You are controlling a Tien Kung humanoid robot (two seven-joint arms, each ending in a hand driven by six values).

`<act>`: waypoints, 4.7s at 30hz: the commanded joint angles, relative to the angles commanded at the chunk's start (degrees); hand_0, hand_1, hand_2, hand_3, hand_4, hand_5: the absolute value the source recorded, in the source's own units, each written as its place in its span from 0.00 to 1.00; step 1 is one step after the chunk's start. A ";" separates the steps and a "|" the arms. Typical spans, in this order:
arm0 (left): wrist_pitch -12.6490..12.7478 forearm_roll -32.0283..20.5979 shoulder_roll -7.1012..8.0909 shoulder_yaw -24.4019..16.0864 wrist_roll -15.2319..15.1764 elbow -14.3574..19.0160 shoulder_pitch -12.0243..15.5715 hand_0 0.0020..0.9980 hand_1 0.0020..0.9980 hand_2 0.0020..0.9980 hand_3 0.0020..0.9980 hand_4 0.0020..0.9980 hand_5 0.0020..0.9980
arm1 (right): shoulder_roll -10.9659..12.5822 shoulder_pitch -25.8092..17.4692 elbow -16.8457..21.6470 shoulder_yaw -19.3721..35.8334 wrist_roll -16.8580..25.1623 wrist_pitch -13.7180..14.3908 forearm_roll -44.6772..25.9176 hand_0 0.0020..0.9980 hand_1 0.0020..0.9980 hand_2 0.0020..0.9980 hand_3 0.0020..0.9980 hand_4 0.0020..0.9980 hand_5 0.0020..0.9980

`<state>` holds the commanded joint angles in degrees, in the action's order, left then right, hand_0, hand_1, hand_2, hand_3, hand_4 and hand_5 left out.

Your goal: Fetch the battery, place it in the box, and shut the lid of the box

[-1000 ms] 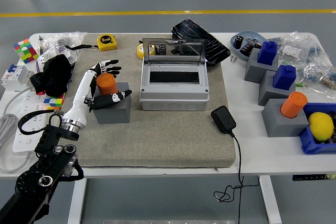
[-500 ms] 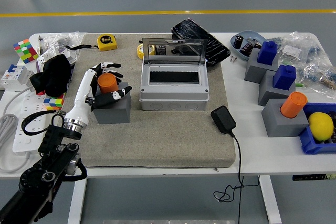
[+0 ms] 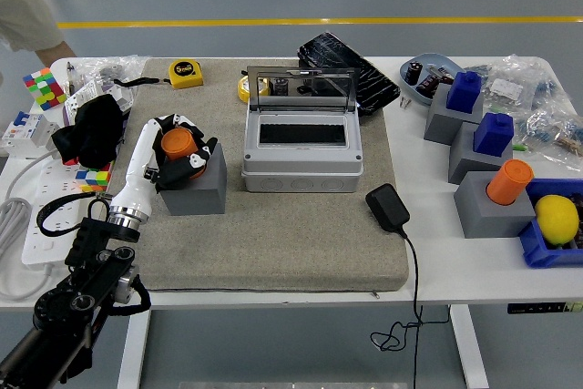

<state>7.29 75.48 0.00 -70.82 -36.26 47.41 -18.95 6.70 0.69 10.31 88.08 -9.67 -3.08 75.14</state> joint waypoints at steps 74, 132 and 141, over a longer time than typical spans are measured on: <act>-4.20 40.68 0.00 23.86 25.59 0.24 -26.18 0.63 0.67 0.67 0.78 1.00 0.04 | -0.27 -0.25 0.00 -2.98 -0.26 0.07 -0.72 0.74 0.71 0.71 0.71 1.00 0.54; -14.78 37.82 0.00 18.69 46.42 17.55 -21.55 0.46 0.58 0.68 0.79 1.00 0.16 | -0.69 -0.79 0.00 -2.56 -0.31 0.09 -0.92 0.74 0.71 0.71 0.70 1.00 0.55; -19.24 35.33 0.00 20.39 52.45 22.97 -19.58 0.41 0.54 0.66 0.78 1.00 0.18 | -0.74 -0.83 0.00 -2.70 -0.31 0.09 -0.88 0.74 0.71 0.71 0.70 1.00 0.55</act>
<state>-11.96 110.82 0.00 -50.42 16.18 70.38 -38.53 5.97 -0.13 10.31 85.38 -9.97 -2.98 74.26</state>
